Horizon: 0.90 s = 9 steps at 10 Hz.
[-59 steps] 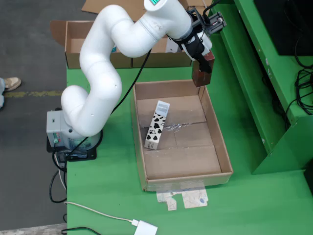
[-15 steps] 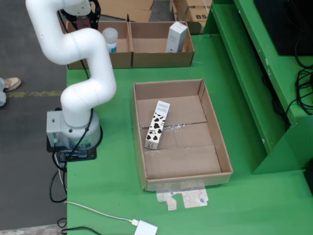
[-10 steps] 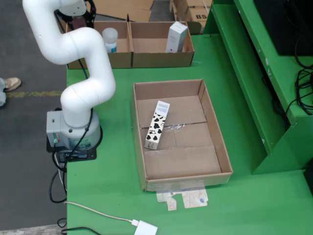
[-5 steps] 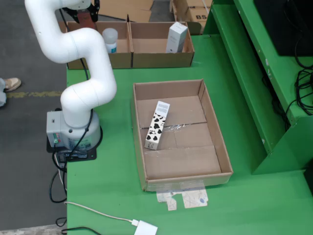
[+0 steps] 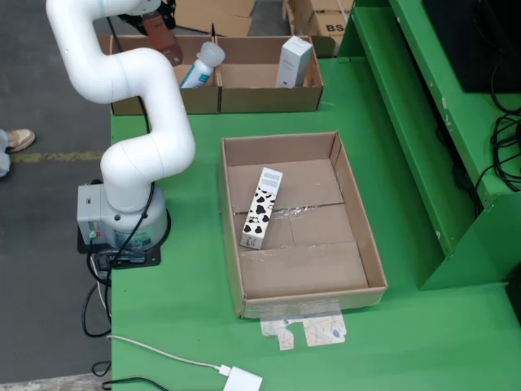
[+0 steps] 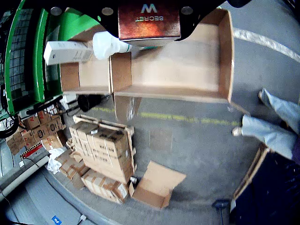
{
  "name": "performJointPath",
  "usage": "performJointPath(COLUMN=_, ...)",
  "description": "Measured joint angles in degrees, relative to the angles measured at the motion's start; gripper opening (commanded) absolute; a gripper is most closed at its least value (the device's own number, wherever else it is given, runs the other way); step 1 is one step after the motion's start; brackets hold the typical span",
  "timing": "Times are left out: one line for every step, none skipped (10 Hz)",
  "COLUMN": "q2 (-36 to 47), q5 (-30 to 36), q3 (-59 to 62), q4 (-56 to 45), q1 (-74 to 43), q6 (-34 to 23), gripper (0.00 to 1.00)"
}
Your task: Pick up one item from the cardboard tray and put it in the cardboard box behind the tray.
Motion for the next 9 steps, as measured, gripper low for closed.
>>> performJointPath(q2=0.00, q5=0.00, q3=0.00, q4=2.55, q1=0.00, q6=0.00, gripper=0.00)
performJointPath(q2=-0.17, q5=0.00, q3=0.00, q4=5.63, q1=0.00, q6=0.00, gripper=0.00)
performJointPath(q2=-0.17, q5=0.00, q3=0.00, q4=8.00, q1=0.00, q6=-0.08, gripper=0.00)
performJointPath(q2=-0.17, q5=0.08, q3=0.00, q4=10.29, q1=0.00, q6=-0.08, gripper=0.00)
performJointPath(q2=-0.17, q5=0.70, q3=0.00, q4=13.54, q1=0.00, q6=0.62, gripper=0.00)
performJointPath(q2=-0.17, q5=1.14, q3=0.00, q4=15.83, q1=0.00, q6=0.71, gripper=0.00)
performJointPath(q2=-0.17, q5=1.23, q3=0.00, q4=18.20, q1=-0.09, q6=0.71, gripper=0.00)
performJointPath(q2=-0.17, q5=1.49, q3=0.00, q4=21.36, q1=-0.26, q6=0.71, gripper=0.00)
performJointPath(q2=-0.08, q5=1.84, q3=0.00, q4=23.56, q1=-0.26, q6=0.71, gripper=0.00)
